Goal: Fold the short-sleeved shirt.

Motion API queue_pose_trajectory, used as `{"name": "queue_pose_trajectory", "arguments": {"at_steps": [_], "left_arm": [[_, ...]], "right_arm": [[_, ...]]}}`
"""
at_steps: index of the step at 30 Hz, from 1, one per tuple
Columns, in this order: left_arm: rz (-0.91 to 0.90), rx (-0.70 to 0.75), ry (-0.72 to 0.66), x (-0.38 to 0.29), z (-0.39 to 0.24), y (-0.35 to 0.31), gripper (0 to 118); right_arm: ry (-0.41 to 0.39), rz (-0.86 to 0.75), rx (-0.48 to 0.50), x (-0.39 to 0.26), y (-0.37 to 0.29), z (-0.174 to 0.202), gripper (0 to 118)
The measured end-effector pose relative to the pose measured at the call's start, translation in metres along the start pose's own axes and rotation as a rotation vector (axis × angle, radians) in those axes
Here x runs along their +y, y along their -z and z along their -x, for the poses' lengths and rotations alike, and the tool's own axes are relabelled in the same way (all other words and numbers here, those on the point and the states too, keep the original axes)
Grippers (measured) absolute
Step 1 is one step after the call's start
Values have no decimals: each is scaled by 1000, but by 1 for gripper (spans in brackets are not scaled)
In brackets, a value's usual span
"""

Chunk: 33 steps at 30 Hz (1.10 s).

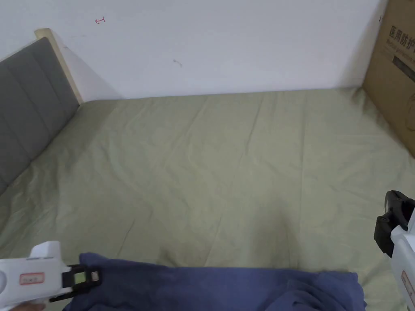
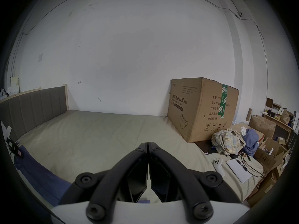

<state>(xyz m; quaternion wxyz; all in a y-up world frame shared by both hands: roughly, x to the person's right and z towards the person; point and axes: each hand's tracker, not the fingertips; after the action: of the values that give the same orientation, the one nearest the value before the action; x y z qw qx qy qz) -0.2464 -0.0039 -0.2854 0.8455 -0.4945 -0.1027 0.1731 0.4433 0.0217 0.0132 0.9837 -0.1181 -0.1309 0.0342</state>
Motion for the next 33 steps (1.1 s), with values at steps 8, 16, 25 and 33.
{"name": "queue_pose_trajectory", "arguments": {"at_steps": [8, 16, 25, 33], "left_arm": [[87, -153, 148, -21, -134, 47, 9], [197, -134, 162, -56, -205, 143, 9], [186, -74, 176, -80, -224, 161, 104], [-22, -145, 196, -55, -201, 87, 105]], "right_arm": [[13, -14, 27, 2, -2, -19, 0], [16, 0, 4, -6, -13, -44, 0], [23, 28, -18, -10, -23, -55, 0], [29, 15, -8, -4, -20, -47, 0]]}}
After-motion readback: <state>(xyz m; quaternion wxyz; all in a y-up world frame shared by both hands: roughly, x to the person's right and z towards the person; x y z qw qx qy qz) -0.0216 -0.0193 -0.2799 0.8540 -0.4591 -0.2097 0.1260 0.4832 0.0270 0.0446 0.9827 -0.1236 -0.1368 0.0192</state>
